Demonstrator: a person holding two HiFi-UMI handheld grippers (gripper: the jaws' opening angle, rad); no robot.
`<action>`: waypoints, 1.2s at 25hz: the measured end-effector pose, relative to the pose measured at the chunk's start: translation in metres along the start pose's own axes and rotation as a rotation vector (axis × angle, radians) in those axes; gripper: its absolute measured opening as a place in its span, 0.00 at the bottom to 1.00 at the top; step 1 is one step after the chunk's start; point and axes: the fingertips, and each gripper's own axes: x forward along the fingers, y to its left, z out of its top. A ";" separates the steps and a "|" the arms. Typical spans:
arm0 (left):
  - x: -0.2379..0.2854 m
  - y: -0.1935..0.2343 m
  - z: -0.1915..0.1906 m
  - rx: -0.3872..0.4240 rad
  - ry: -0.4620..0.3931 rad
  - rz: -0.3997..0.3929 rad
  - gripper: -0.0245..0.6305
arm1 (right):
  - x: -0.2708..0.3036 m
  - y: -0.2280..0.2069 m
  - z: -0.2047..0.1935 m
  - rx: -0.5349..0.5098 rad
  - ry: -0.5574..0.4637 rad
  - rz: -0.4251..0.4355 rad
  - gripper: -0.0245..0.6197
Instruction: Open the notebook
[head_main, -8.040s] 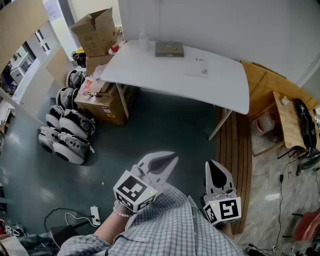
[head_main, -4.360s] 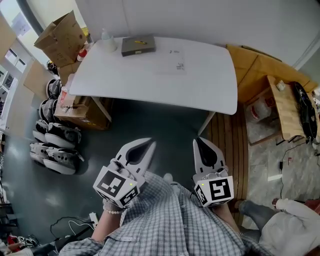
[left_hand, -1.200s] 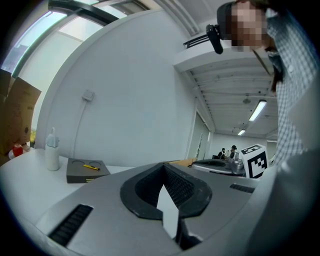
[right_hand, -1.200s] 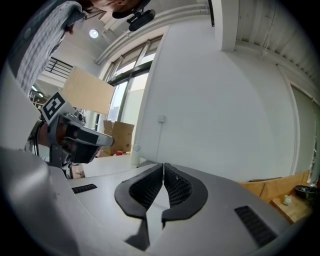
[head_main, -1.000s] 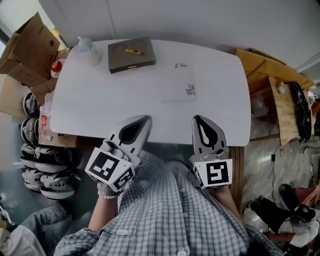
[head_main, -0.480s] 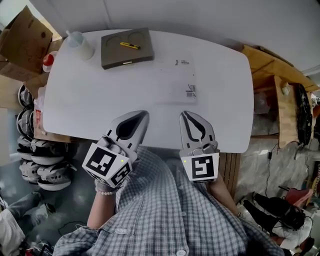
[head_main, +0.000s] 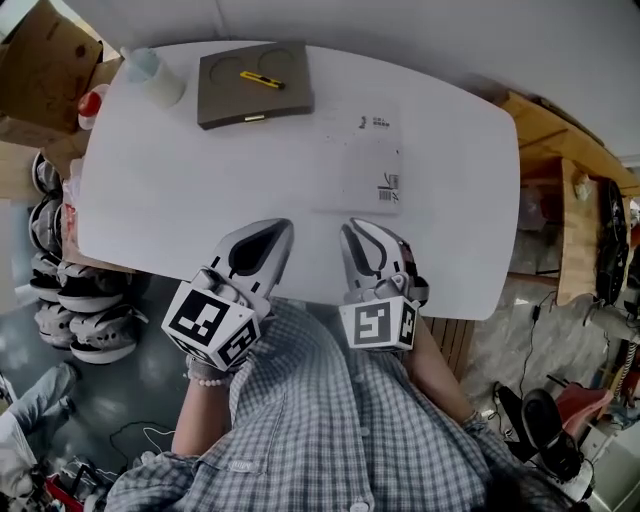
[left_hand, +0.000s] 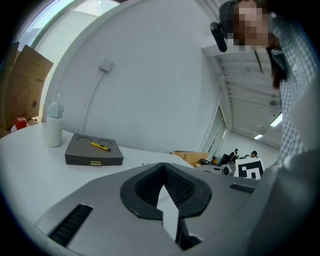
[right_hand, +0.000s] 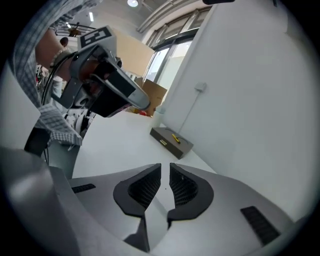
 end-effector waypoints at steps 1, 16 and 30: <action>0.002 0.002 -0.001 -0.004 0.004 0.004 0.05 | 0.005 0.002 -0.005 -0.015 0.009 0.013 0.08; 0.021 0.023 -0.019 -0.058 0.053 0.061 0.05 | 0.074 0.043 -0.048 -0.140 0.090 0.207 0.22; 0.028 0.030 -0.027 -0.085 0.063 0.100 0.05 | 0.102 0.056 -0.068 -0.220 0.131 0.245 0.22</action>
